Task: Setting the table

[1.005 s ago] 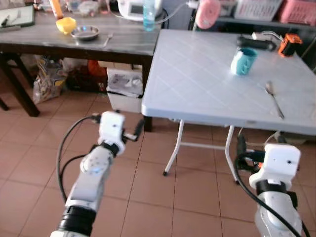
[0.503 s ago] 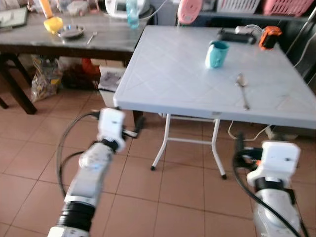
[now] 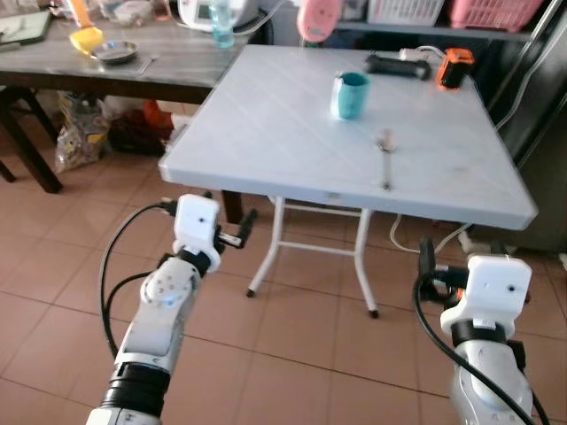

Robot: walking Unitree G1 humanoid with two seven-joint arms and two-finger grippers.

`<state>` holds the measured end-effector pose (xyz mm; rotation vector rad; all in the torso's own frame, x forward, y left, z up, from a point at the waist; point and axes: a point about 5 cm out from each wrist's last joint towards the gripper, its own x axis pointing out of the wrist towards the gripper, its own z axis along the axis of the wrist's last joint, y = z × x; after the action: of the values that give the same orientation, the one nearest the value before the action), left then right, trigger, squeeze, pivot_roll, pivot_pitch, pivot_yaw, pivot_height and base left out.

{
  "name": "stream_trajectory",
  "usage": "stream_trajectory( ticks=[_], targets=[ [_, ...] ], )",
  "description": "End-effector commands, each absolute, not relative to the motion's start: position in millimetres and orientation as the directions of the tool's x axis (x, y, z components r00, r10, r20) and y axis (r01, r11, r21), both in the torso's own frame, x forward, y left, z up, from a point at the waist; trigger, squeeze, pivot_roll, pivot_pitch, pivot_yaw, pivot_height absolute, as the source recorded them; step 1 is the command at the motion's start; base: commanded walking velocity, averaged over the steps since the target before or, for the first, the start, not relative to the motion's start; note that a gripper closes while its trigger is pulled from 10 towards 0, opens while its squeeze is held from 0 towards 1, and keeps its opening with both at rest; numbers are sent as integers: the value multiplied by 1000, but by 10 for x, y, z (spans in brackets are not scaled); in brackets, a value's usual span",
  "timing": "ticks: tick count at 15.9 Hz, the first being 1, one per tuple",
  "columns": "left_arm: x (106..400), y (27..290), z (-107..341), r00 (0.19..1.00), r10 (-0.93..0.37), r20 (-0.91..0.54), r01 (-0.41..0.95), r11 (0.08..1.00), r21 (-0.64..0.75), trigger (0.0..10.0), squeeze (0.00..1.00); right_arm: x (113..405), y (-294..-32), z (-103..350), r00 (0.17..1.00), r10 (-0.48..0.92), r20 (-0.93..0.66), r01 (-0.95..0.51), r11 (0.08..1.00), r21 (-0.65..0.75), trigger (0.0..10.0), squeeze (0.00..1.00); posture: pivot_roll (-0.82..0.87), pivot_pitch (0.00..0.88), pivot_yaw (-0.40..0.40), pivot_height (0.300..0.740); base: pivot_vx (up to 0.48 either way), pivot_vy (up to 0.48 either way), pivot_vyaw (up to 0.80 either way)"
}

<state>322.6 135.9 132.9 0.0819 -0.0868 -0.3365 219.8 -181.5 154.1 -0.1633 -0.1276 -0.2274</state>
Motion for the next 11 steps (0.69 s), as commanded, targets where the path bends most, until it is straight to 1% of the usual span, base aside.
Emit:
stream_trajectory(
  ticks=[1, 5, 8, 11],
  targets=[
    [3215, 1294, 1357, 927, -364, 88, 360, 931, 64, 10000, 0, 2172, -1860, 1518, 966, -221, 131, 241, 957, -161, 10000, 0, 17, 96, 25, 740, 0, 0, 0],
    [3191, 1271, 1388, 906, -408, 112, 407, 913, 34, 10000, 0, 2177, -1825, 1525, 970, -203, 133, 224, 960, -170, 10000, 0, 16, 96, 16, 740, 0, 0, 0],
    [3175, 1224, 1411, 887, -444, 127, 446, 895, 15, 10000, 0, 2179, -1836, 1552, 969, -200, 146, 224, 959, -176, 10000, 0, 10, 92, 18, 740, 304, 0, 0],
    [3181, 1199, 1422, 878, -460, 131, 463, 886, 10, 10000, 0, 2177, -1834, 1559, 968, -202, 151, 227, 958, -176, 10000, 0, 6, 92, 20, 740, 480, 0, 0]
  ],
)
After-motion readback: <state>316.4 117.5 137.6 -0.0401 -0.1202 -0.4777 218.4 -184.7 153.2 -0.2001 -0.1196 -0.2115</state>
